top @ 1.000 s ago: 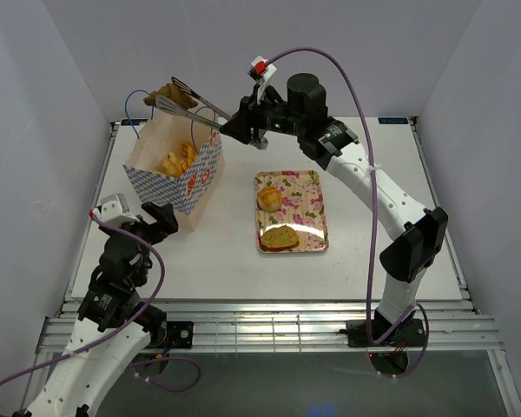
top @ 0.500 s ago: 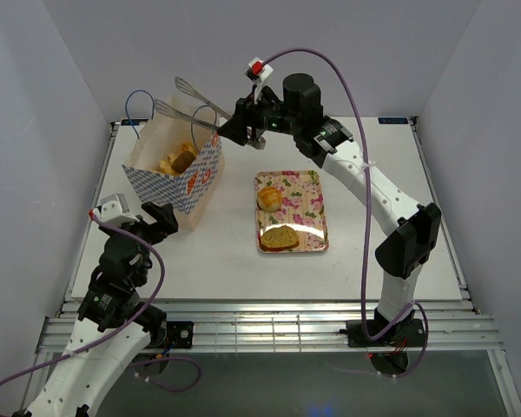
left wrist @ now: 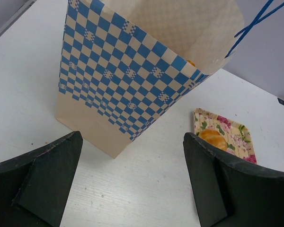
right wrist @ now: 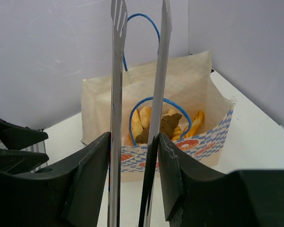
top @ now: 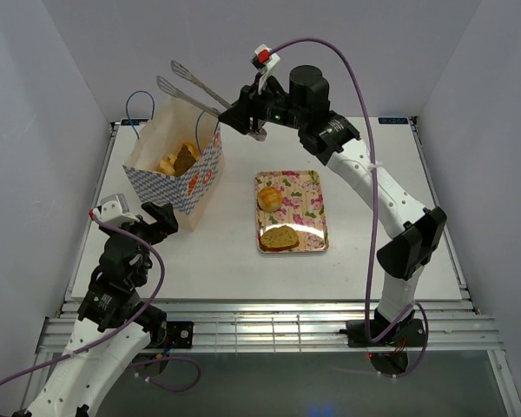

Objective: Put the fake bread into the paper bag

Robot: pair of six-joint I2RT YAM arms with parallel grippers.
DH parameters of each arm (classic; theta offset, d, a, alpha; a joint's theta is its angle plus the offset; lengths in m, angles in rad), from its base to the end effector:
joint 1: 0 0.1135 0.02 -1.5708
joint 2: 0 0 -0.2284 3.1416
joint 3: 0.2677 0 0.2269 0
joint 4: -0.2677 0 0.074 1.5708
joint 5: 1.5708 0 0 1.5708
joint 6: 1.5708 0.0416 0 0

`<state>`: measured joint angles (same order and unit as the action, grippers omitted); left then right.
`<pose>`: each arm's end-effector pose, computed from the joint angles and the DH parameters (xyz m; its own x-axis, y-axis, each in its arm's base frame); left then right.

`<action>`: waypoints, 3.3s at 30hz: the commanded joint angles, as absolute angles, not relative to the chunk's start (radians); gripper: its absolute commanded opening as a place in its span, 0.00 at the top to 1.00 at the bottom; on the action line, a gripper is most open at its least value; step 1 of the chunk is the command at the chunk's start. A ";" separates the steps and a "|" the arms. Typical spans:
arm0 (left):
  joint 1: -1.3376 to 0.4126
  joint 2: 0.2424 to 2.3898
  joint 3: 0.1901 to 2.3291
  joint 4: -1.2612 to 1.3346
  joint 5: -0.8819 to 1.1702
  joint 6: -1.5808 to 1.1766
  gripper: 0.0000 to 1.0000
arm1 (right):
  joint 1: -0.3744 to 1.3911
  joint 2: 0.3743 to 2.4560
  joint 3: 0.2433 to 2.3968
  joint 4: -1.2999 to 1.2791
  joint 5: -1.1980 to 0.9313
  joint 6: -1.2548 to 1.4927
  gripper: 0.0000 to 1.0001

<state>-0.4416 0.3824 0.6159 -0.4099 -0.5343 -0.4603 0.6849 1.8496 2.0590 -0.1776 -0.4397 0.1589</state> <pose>0.1132 -0.0301 0.2885 -0.1042 -0.3736 -0.9217 -0.1470 0.9224 -0.3573 0.2955 0.2642 0.4408 -0.1184 0.0882 -0.9890 -0.8945 0.4231 0.1448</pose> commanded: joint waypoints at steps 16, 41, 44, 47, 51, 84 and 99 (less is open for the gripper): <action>-0.442 0.377 0.614 -0.405 -0.529 -0.456 0.02 | 0.678 1.266 1.459 -0.031 -0.019 0.218 0.53; -0.442 0.402 0.614 -0.406 -0.538 -0.456 0.02 | 0.444 0.913 0.499 0.176 0.295 0.396 0.49; -0.442 0.405 0.614 -0.405 -0.535 -0.456 0.02 | 0.358 0.940 0.453 0.216 0.209 0.423 0.50; -0.440 0.397 0.615 -0.405 -0.535 -0.456 0.02 | 0.295 0.969 0.413 0.274 0.163 0.426 0.50; -0.442 0.385 0.612 -0.403 -0.537 -0.457 0.02 | 0.247 1.046 0.394 0.316 0.094 0.433 0.50; -0.442 0.403 0.611 -0.402 -0.532 -0.454 0.02 | 0.213 1.290 0.483 0.253 0.012 0.383 0.21; -0.442 0.402 0.617 -0.403 -0.503 -0.440 0.02 | 0.212 1.151 0.595 0.092 0.052 0.354 0.05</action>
<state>-0.4416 0.3965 0.6159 -0.4099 -0.5255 -0.4545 0.2169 1.1915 0.5304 0.1284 0.0265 0.3752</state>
